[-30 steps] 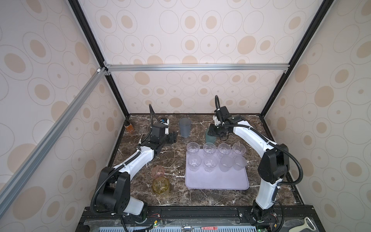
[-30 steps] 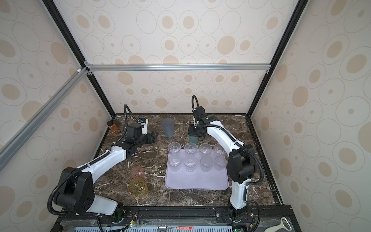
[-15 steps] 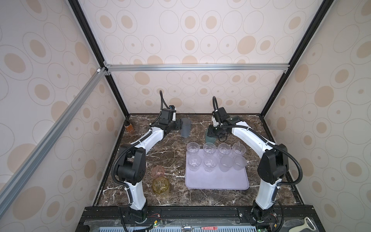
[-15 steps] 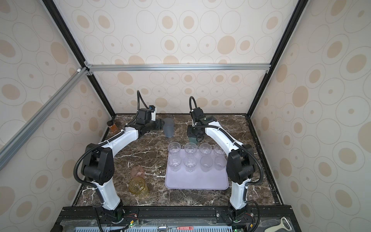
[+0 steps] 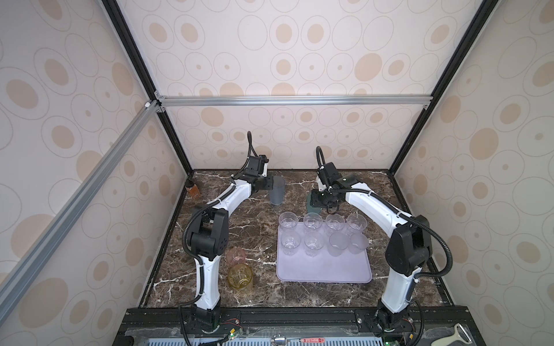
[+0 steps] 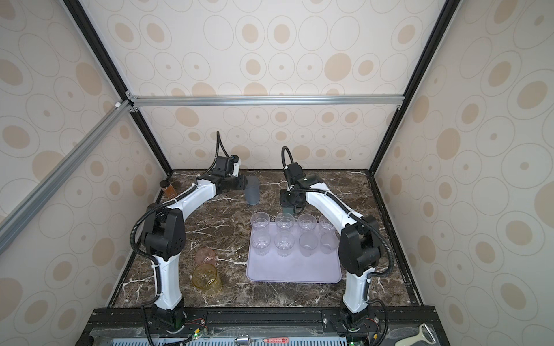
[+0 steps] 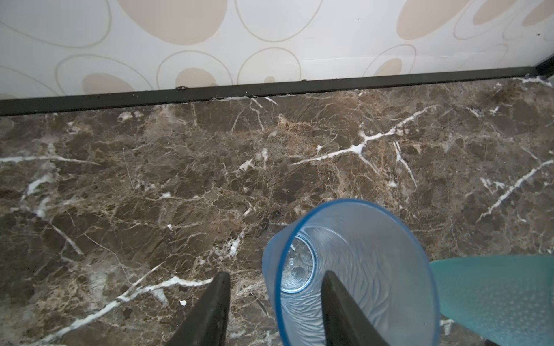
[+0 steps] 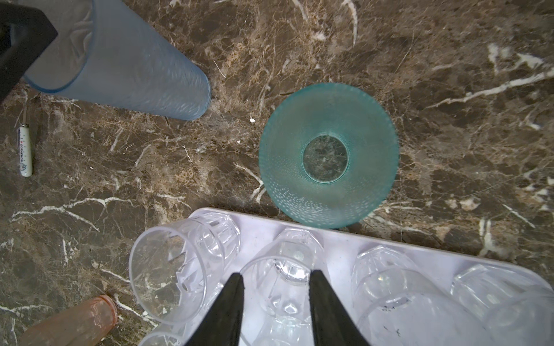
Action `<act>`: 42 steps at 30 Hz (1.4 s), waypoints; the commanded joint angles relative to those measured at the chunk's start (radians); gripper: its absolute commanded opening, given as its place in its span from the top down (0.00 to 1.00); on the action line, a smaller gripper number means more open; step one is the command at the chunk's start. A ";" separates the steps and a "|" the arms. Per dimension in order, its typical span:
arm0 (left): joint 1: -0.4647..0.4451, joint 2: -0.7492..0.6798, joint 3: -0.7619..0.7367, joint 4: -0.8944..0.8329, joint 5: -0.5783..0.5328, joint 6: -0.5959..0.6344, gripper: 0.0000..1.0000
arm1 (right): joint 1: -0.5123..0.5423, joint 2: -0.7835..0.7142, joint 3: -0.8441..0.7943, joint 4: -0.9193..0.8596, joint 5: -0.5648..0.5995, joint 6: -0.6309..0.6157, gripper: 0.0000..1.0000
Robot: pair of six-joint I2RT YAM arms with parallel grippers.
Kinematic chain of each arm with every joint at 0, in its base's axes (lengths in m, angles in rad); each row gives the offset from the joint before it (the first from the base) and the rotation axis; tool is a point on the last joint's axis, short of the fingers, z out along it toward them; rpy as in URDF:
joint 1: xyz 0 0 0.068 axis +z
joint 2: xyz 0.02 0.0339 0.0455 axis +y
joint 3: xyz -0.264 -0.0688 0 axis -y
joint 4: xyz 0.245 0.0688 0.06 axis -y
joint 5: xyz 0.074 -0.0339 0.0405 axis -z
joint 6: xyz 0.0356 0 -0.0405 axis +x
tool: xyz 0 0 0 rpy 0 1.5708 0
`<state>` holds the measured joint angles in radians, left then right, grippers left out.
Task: Place the glasses into the tray
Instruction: 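Lift the blue glass toward the right gripper while the right gripper reaches for it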
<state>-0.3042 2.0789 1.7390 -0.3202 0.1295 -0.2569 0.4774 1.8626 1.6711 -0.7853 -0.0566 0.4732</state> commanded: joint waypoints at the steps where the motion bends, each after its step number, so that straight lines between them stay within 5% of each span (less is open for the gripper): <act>1: -0.001 0.031 0.078 -0.055 -0.014 0.031 0.54 | 0.011 -0.038 -0.014 -0.014 0.017 -0.007 0.61; 12: -0.013 0.081 0.135 -0.083 -0.006 0.031 0.82 | 0.025 -0.048 -0.011 -0.017 0.026 -0.005 0.59; 26: -0.016 -0.038 0.065 -0.049 -0.011 -0.001 0.99 | 0.074 -0.046 0.066 -0.044 0.048 -0.001 0.53; 42: -0.153 -0.500 -0.414 0.233 -0.143 -0.213 1.00 | 0.296 -0.124 0.153 0.061 0.316 0.013 0.46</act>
<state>-0.4377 1.6306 1.3682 -0.1654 0.0422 -0.3985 0.7486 1.7763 1.7966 -0.7616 0.1696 0.4820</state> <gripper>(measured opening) 0.075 0.536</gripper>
